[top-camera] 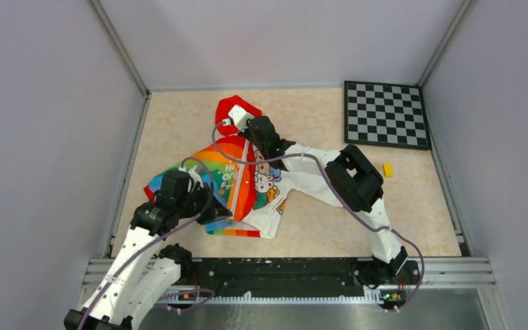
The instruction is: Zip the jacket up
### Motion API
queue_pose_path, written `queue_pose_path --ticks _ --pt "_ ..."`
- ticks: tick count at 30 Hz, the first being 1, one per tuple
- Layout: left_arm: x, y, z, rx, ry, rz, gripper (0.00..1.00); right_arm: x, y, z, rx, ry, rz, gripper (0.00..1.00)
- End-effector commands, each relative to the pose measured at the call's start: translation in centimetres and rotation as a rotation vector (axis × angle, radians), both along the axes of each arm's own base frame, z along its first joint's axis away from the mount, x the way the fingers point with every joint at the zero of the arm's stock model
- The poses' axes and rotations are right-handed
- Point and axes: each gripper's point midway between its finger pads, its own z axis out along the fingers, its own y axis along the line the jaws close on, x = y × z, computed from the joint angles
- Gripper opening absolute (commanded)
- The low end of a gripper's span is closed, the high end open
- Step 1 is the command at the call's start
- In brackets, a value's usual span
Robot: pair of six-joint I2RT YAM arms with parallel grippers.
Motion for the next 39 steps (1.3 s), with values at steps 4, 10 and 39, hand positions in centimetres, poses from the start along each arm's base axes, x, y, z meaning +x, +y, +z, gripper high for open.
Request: queue_pose_path --ticks 4,10,39 --pt "-0.4 -0.2 -0.3 0.003 0.023 -0.031 0.0 5.4 0.4 0.9 -0.017 -0.084 -0.011 0.0" --pt "0.1 0.0 -0.4 0.019 0.005 -0.021 0.0 6.5 1.6 0.4 -0.015 -0.055 0.047 0.0" --pt "5.5 0.9 27.5 -0.001 -1.042 -0.026 0.99 -25.1 -22.1 30.1 0.691 0.245 -0.007 0.89"
